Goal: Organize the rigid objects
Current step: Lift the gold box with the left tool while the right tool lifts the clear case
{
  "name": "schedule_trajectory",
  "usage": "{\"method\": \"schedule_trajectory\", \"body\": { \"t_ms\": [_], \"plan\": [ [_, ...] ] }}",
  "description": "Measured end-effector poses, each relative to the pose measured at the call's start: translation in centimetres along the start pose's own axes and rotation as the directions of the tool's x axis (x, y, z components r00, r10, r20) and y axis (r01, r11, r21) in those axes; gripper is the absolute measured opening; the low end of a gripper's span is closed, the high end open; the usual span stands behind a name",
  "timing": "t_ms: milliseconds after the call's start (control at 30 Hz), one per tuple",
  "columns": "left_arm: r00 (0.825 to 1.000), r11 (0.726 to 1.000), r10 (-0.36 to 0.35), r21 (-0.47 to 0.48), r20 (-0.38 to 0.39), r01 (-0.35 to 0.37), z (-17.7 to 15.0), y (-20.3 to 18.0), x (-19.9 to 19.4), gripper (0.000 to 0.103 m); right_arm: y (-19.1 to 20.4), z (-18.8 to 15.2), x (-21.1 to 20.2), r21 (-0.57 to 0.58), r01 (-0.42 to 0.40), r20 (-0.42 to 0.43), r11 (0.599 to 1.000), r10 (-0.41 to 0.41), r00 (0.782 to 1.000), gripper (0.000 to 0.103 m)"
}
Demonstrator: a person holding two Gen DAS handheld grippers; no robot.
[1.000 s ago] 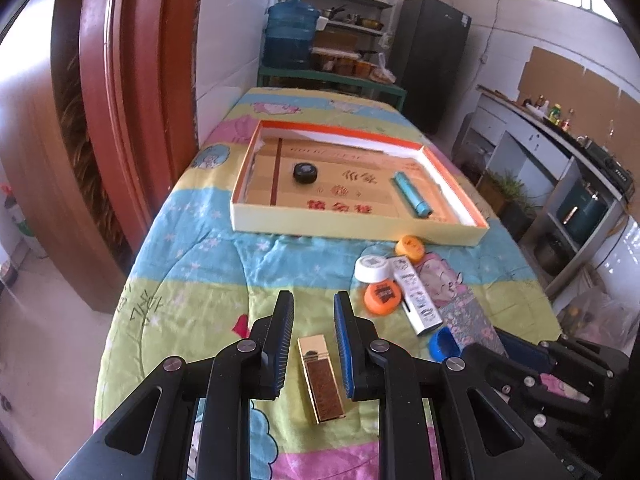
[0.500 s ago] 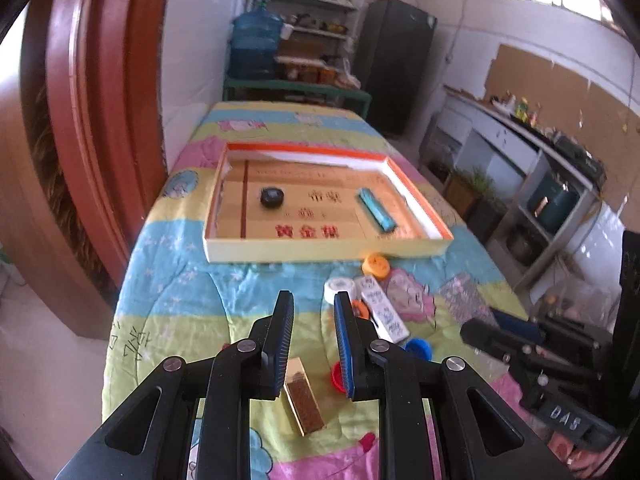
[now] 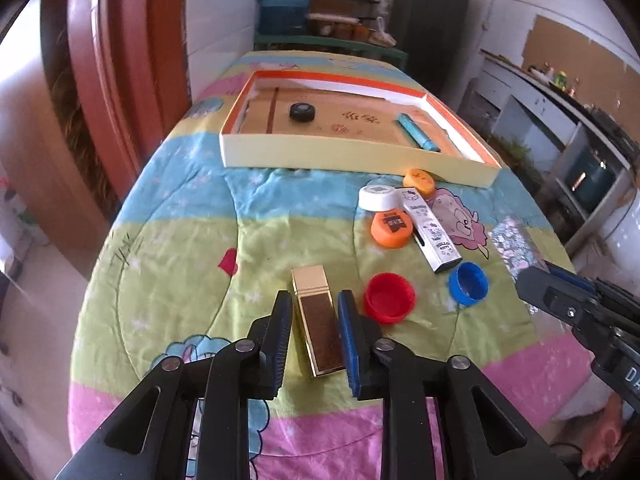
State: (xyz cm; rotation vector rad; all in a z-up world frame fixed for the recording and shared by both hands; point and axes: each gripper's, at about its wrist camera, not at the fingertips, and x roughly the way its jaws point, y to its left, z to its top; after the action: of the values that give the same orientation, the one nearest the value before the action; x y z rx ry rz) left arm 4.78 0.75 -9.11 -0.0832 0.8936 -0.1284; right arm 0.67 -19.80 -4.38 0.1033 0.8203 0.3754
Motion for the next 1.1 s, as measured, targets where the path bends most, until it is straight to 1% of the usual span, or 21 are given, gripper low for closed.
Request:
{"method": "schedule_trajectory", "body": {
  "t_ms": [100, 133, 167, 233, 300, 433, 667, 1100],
  "plan": [
    [0.999, 0.999, 0.032, 0.024, -0.009, -0.032, -0.1, -0.6, 0.4, 0.028, -0.2, -0.1, 0.2, 0.006, -0.003, -0.006, 1.0, 0.003, 1.0, 0.02],
    [0.999, 0.999, 0.035, 0.027, -0.022, -0.034, -0.2, -0.8, 0.8, 0.028, -0.2, -0.1, 0.3, 0.008, -0.005, -0.008, 1.0, 0.005, 1.0, 0.02],
    [0.999, 0.999, 0.038, 0.029, -0.019, -0.038, -0.4, -0.8, 0.9, 0.028, -0.2, -0.2, 0.3, 0.009, -0.01, -0.01, 1.0, 0.01, 1.0, 0.02],
    [0.999, 0.999, 0.037, 0.036, -0.004, -0.037, -0.6, -0.9, 0.8, 0.024, -0.1, -0.3, 0.3, 0.007, -0.012, -0.008, 1.0, 0.013, 1.0, 0.02],
    [1.0, 0.999, 0.026, 0.041, 0.006, -0.026, -0.8, -0.9, 0.7, 0.018, 0.0, -0.3, 0.3, 0.004, -0.012, -0.01, 1.0, 0.012, 1.0, 0.02],
    [1.0, 0.999, -0.001, 0.036, 0.02, 0.0, -0.6, -0.7, 0.2, 0.018, 0.2, -0.4, 0.3, -0.01, -0.005, -0.006, 1.0, 0.005, 1.0, 0.02],
    [0.995, 0.999, 0.004, 0.049, 0.097, -0.009, 1.7, -0.9, -2.3, 0.018, 0.2, 0.6, 0.0, -0.015, -0.005, 0.014, 1.0, 0.005, 1.0, 0.02],
    [0.986, 0.998, 0.02, 0.059, 0.165, -0.03, 5.9, -1.1, -4.3, 0.018, 0.6, 3.7, 0.0, -0.055, 0.013, 0.053, 0.998, -0.01, 0.999, 0.02]
  ]
}}
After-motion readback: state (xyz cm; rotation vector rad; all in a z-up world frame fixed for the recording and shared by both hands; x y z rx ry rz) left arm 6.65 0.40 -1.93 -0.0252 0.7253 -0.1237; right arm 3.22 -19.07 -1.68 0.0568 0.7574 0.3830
